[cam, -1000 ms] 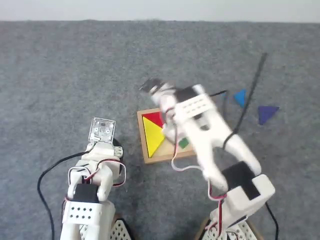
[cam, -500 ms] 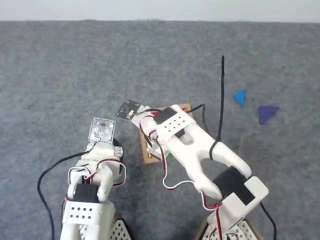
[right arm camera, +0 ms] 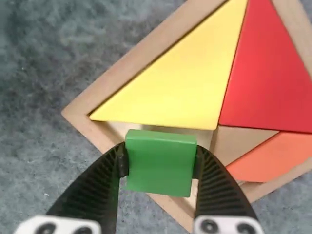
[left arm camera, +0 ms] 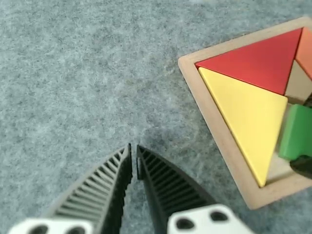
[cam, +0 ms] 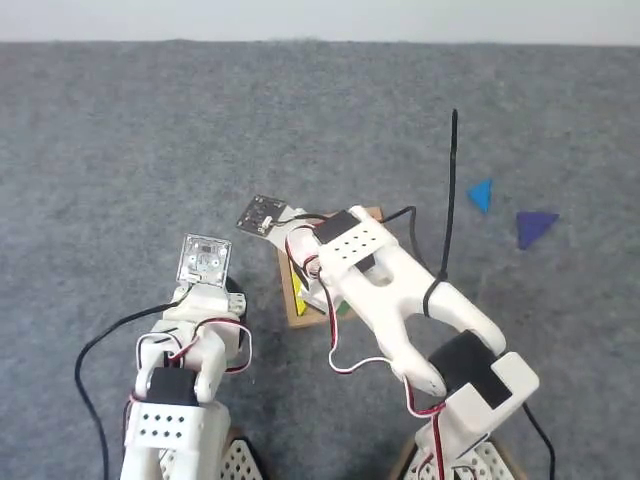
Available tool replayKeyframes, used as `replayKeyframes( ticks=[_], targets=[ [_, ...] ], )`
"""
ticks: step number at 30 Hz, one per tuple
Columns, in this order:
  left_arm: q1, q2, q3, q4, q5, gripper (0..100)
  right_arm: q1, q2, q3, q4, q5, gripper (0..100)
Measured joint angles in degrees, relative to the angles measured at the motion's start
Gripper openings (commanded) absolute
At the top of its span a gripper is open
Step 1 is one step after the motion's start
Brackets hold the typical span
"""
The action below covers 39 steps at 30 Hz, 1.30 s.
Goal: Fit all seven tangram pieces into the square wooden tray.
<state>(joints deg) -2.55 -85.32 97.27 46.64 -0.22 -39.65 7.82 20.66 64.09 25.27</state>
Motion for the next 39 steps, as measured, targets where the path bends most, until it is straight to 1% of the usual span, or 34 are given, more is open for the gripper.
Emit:
replayKeyframes(
  ticks=[8, 13, 15, 26, 30, 32, 35, 39],
  targets=[
    [0.0, 0.0, 0.0, 0.0, 0.0, 1, 0.0, 0.0, 0.0, -1.8, 1.6, 9.4],
    [0.0, 0.0, 0.0, 0.0, 0.0, 1, 0.0, 0.0, 0.0, -1.8, 2.0, 24.2],
    [0.0, 0.0, 0.0, 0.0, 0.0, 1, 0.0, 0.0, 0.0, -1.8, 2.0, 27.2],
    [0.0, 0.0, 0.0, 0.0, 0.0, 1, 0.0, -0.4, 0.0, -1.1, 2.0, 25.9],
    [0.0, 0.0, 0.0, 0.0, 0.0, 1, 0.8, -5.5, 0.0, 0.8, 2.0, 26.0],
    [0.0, 0.0, 0.0, 0.0, 0.0, 1, 2.1, -9.3, 0.4, 0.6, 0.8, 26.0],
    [0.0, 0.0, 0.0, 0.0, 0.0, 1, 3.3, -14.2, 4.5, -4.2, -2.3, 25.9],
    [0.0, 0.0, 0.0, 0.0, 0.0, 1, 3.2, -15.2, 11.6, -13.4, -5.5, 25.9]
  ],
)
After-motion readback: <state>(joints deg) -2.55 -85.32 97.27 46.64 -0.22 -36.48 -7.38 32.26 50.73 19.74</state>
